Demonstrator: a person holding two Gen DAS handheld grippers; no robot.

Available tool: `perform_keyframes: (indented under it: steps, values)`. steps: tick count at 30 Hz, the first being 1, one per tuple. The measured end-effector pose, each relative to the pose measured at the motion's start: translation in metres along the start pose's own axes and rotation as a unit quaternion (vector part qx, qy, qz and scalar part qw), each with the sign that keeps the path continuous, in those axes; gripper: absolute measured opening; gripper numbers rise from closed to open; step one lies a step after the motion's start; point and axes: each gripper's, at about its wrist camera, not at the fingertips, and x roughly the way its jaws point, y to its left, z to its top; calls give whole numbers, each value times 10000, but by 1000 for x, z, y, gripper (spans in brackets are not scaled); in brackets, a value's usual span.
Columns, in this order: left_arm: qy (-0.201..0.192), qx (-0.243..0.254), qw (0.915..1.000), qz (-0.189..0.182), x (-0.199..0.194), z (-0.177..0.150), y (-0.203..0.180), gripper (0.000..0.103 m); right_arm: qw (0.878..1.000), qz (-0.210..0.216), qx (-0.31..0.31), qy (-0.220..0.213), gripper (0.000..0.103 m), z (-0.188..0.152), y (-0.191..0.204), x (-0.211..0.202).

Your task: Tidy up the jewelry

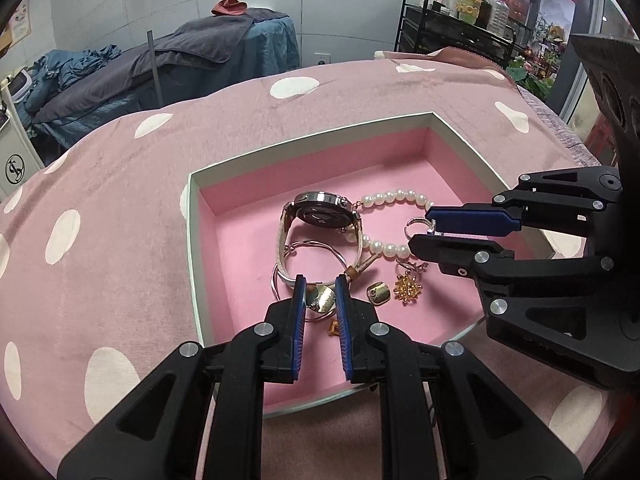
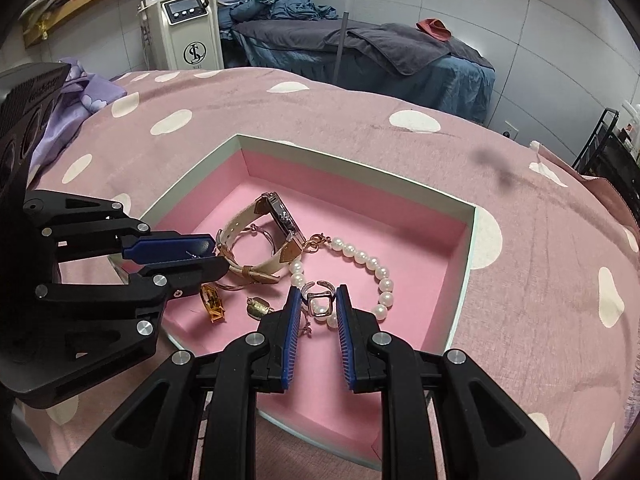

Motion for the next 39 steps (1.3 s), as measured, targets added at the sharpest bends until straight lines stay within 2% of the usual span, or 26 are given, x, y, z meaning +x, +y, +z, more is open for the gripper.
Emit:
perform_keyframes:
  steps: [4,7,9,11,13,14,16,19,22,24,31,36,39]
  values:
    - [-53,29,10000,48,-3,0,-1,15,10000,14,-33,-29,18,1,1,-1]
    - [-162,11,9998,111,-11,-1,-1,17,9999,-38,20,-167,23,0,-1,-9]
    - [-318,28,9993,203,-22,-2,-2,25,9994,-47,82,-321,30,-1,-3,-18]
    - [-590,3,9977,320,-38,-6,-4,67,9985,-91,160,-515,42,-4,-5,-31]
    - [-938,-27,9946,452,-57,-13,-6,77,9970,-135,249,-714,50,-9,-7,-46]
    - [-1034,-30,9933,513,-64,-17,-7,80,9963,-160,305,-791,57,-12,-8,-52]
    - [-1173,-48,9910,640,-78,-26,-9,87,9942,-223,420,-967,65,-21,-9,-67]
    - [-1466,-125,9865,722,-99,-44,-12,90,9908,-331,534,-1199,81,-37,-9,-86]
    - [-1795,-279,9804,766,-119,-64,-15,97,9865,-482,566,-1458,89,-55,-4,-106]
    - [-2016,-329,9755,811,-133,-78,-18,97,9826,-584,618,-1654,96,-68,0,-120]
    - [-2601,-572,9602,839,-170,-130,-43,97,9713,-628,744,-2169,96,-114,18,-158]
    - [-2666,-864,9554,929,-184,-162,-55,97,9671,-769,798,-2290,96,-145,33,-172]
    - [-2703,-874,9519,1145,-192,-184,-66,97,9640,-881,859,-2359,96,-164,41,-180]
